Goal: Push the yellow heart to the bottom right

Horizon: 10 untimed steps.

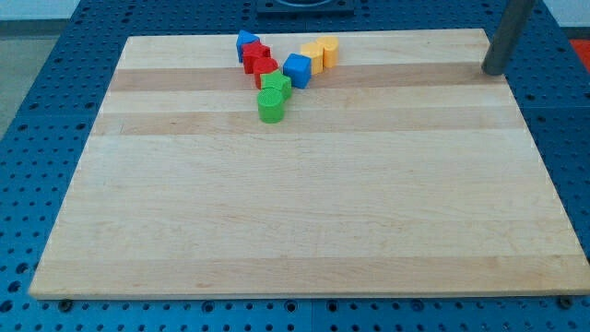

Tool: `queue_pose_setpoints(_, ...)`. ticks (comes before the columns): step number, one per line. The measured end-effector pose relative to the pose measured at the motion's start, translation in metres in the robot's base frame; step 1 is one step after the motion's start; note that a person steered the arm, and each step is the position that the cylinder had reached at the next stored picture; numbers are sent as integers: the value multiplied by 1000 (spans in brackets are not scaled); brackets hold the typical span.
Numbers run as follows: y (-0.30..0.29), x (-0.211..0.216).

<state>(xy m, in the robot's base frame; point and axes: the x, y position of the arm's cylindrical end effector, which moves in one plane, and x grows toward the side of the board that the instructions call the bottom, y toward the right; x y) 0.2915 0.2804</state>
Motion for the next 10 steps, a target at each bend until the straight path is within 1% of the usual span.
queue_pose_setpoints(1,0,0)
queue_pose_setpoints(2,-10,-27)
queue_pose_setpoints(3,-49,-58)
queue_pose_setpoints(5,-151,-64)
queue_pose_setpoints(6,-173,-81)
queue_pose_setpoints(7,-206,-96)
queue_pose_setpoints(8,-262,-97)
queue_pose_setpoints(9,-282,-88)
queue_pose_setpoints(10,-250,-74)
